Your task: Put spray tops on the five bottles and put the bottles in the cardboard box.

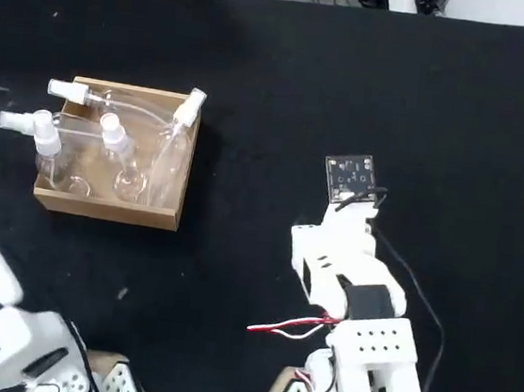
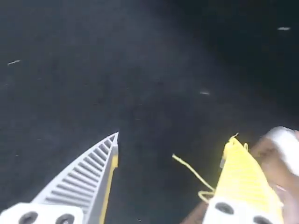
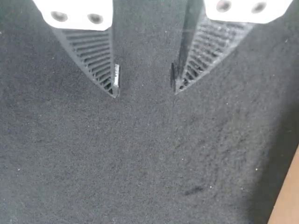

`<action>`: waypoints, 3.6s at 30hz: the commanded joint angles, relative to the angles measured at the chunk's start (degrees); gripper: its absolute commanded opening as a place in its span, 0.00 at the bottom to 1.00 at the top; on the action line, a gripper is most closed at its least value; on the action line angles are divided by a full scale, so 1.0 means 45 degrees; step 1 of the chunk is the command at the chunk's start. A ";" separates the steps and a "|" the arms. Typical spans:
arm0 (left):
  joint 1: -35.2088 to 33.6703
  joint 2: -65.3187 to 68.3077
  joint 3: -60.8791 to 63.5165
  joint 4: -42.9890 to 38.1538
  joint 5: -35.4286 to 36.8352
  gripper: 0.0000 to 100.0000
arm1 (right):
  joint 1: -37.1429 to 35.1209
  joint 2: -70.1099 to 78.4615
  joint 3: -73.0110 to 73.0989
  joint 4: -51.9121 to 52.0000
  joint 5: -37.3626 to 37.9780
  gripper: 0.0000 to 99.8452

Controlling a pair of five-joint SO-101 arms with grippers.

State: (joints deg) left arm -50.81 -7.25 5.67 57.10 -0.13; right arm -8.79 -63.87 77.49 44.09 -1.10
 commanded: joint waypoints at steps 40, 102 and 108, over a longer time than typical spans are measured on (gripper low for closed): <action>0.2002 0.1719 0.0440 -0.0254 -0.2149 0.32 | -0.0176 -0.0029 -0.0049 -0.0195 0.0137 0.16; 0.6242 -1.6313 1.2747 0.3009 -0.2676 0.03 | 0.2012 -0.5734 0.4327 0.0840 0.1465 0.01; 0.7004 -1.7446 1.4486 0.3028 -0.2657 0.03 | 0.1915 -0.9407 0.4249 0.5216 0.1485 0.01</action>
State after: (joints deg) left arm -21.27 -83.03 69.23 71.69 -12.53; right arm 0.53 -98.42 96.75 59.56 6.02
